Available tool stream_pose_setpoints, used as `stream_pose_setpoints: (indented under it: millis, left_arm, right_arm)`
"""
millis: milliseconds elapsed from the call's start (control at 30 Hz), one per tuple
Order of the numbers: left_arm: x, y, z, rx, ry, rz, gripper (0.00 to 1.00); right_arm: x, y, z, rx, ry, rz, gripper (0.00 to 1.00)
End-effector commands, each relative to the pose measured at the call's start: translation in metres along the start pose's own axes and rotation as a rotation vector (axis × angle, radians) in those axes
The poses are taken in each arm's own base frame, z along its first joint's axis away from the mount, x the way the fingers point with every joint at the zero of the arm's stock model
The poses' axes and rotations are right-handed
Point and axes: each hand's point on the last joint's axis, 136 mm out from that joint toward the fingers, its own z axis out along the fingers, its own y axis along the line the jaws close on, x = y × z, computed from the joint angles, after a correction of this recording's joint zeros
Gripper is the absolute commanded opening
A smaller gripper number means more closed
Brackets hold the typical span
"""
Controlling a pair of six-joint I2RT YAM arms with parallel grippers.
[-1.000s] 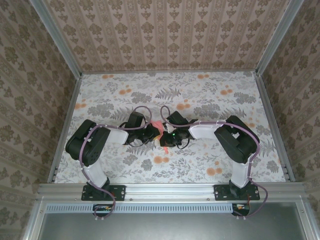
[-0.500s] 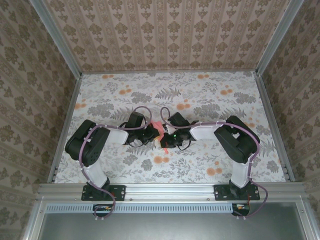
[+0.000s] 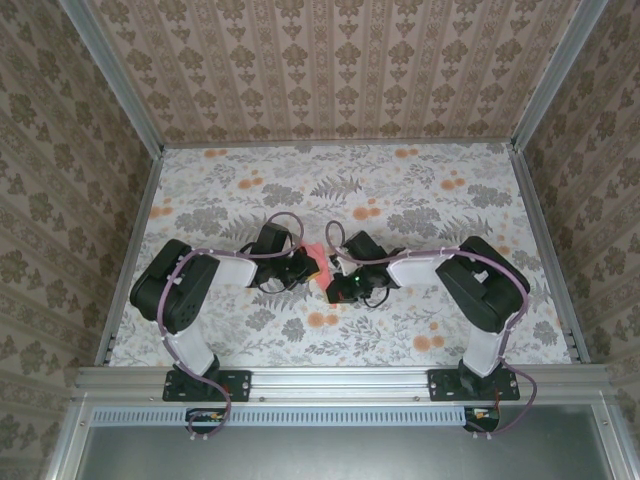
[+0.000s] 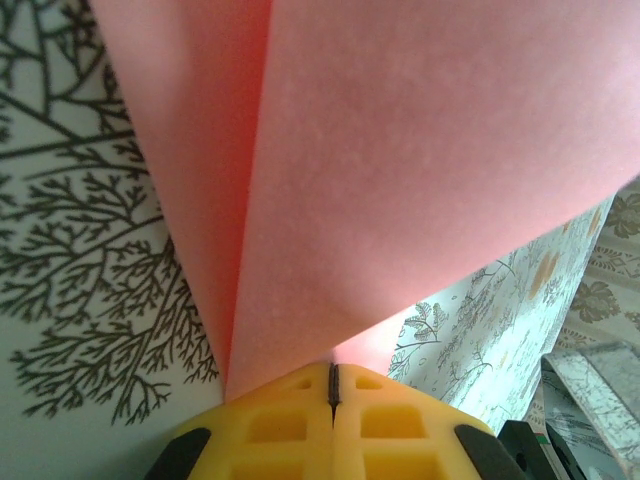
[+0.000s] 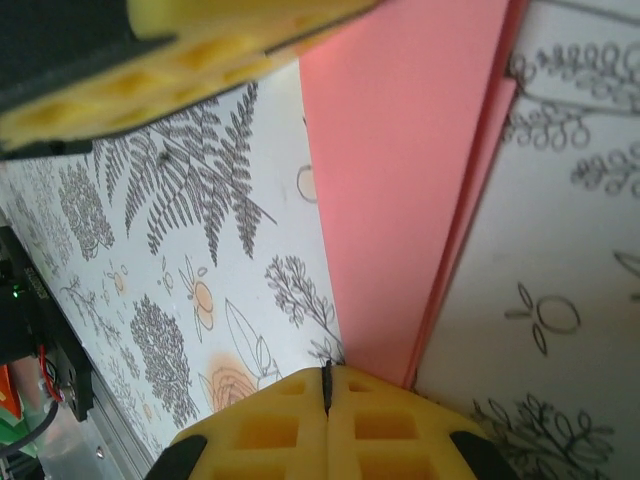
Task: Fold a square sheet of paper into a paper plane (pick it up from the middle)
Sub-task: Fold the wing for the fifth time at the center of the table.
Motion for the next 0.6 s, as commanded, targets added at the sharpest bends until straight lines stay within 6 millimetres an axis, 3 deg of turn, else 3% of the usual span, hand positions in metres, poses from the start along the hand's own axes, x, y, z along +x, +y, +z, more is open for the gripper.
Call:
stream_pose_setpoints:
  millis: [0,233,467,567]
  left_arm:
    - [0.012,0.077,-0.003,-0.273,-0.005,-0.108,0.00]
    - [0.011,0.071,-0.002,-0.248,-0.003,-0.098,0.00]
    - [0.010,0.057,-0.003,-0.196,-0.001,-0.068,0.00]
    - [0.009,0.047,-0.004,-0.163,-0.004,-0.051,0.00]
  right_arm:
    - [0.064,-0.028,-0.002,0.081,0.195,0.106,0.01]
    - [0.072,-0.028,-0.013,0.094,0.186,0.085,0.01]
    - [0.024,0.016,-0.041,0.023,-0.007,-0.033,0.02]
    - [0.002,0.027,-0.041,0.008,-0.068,-0.039,0.04]
